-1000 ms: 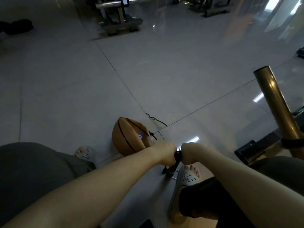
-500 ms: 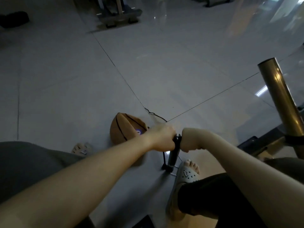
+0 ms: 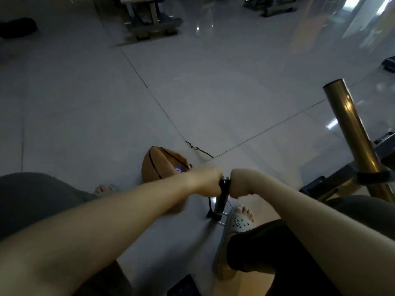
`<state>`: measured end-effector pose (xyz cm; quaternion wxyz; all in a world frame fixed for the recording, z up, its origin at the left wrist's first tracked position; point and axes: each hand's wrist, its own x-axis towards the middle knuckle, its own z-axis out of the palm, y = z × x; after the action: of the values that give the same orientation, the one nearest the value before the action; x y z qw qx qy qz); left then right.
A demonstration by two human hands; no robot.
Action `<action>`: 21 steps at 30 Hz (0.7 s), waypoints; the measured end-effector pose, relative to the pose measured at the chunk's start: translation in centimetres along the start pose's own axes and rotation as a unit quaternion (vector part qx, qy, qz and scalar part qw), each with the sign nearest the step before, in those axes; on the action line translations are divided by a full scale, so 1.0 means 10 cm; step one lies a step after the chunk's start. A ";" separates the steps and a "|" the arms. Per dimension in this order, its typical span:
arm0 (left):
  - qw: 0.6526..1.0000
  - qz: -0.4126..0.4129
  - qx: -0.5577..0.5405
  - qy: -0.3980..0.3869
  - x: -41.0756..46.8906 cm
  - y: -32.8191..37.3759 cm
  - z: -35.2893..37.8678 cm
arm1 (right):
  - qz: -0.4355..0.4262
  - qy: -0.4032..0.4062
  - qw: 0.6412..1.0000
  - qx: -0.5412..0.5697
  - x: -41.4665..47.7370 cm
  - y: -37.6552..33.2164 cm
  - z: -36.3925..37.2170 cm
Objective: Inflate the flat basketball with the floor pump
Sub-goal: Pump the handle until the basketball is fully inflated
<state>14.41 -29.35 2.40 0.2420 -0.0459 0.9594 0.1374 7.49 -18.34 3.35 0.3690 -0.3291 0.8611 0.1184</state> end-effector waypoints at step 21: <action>1.000 0.001 -0.023 0.021 0.40 -0.10 0.36 | 0.080 0.051 0.992 -0.086 0.44 0.01 0.31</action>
<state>12.66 -29.41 -2.82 0.2202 -0.0533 0.9610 0.1587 6.85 -18.98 -1.95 0.2844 -0.2956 0.8889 0.2038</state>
